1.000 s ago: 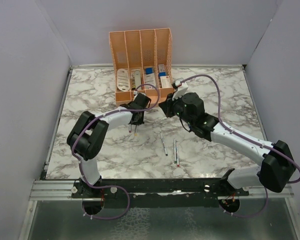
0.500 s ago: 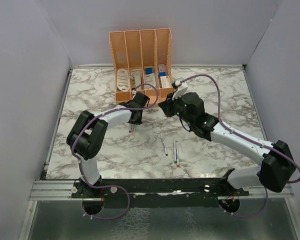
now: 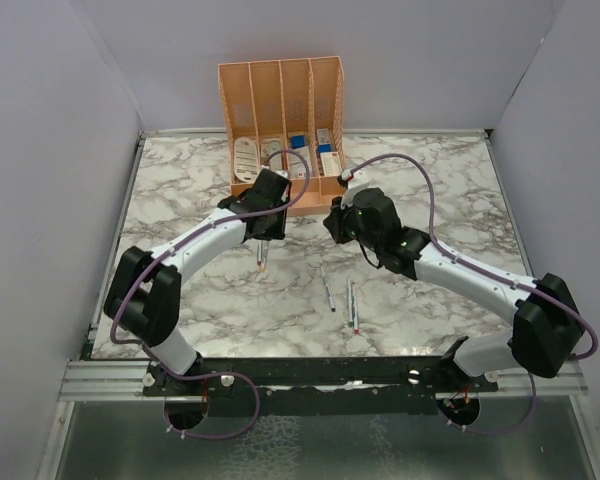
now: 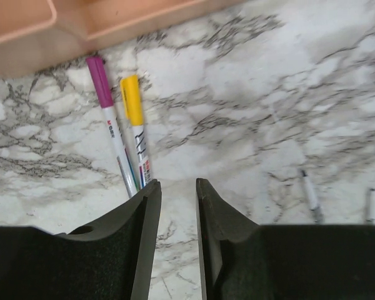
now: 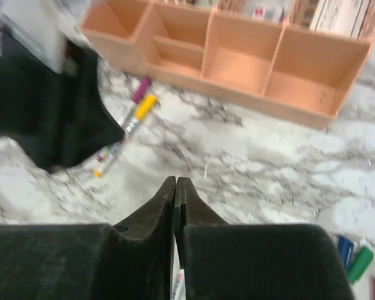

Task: Insert the pens into the pen caps

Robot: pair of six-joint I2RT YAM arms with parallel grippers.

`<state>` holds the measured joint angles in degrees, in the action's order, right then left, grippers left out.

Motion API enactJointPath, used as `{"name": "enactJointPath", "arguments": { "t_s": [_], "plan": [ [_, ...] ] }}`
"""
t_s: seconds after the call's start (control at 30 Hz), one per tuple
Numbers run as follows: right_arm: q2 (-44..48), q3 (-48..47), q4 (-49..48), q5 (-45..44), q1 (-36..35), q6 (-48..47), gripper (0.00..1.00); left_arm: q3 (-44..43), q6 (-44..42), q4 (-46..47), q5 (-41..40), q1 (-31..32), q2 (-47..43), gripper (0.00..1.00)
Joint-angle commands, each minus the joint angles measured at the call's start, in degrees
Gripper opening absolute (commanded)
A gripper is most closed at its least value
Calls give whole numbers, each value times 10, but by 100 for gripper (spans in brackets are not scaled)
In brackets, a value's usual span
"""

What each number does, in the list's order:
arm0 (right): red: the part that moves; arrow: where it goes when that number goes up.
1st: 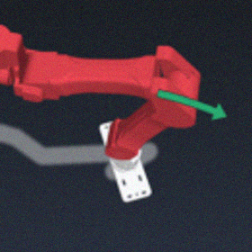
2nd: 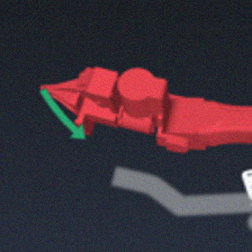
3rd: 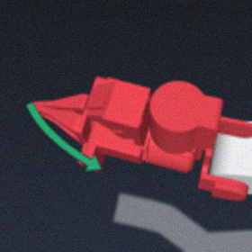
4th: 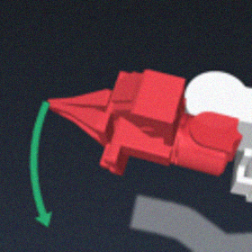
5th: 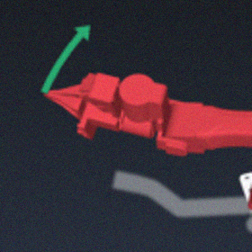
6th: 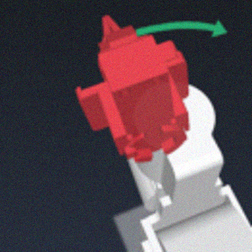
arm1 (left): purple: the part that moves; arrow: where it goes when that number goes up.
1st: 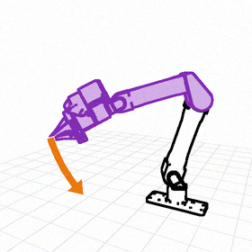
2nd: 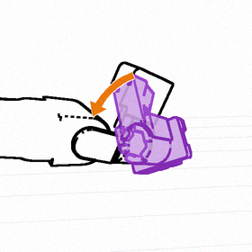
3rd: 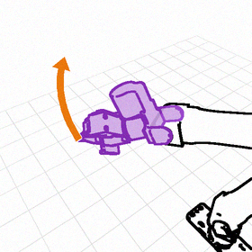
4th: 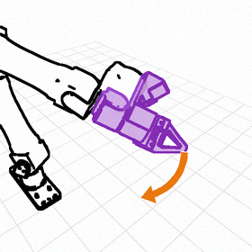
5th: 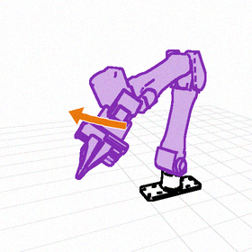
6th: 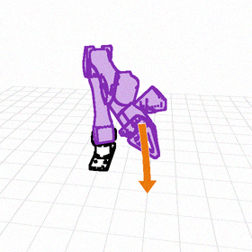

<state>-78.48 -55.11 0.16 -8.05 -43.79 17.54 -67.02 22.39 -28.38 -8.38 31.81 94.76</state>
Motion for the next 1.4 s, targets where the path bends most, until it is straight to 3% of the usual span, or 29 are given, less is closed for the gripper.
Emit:
{"name": "enactJointPath", "arguments": {
  "t_s": [0.0,0.3,0.5,0.73,1.03,1.37],
  "plan": [
    [-32,-6,125,-14,-2,-9,7,-29,0,15,57,4,-60,33],
    [-72,12,196,40,-22,-4,14,-15,-11,23,46,-1,-92,36],
    [-108,4,222,41,-66,7,18,9,-18,76,107,-46,-121,38],
    [-137,-4,218,35,-88,28,43,20,-40,98,154,-80,-148,38],
    [-194,-44,230,-34,-87,49,44,43,-54,119,197,-83,-170,38],
    [-249,-73,240,-39,-88,64,42,49,-55,115,185,-87,-176,38]
  ]
}}
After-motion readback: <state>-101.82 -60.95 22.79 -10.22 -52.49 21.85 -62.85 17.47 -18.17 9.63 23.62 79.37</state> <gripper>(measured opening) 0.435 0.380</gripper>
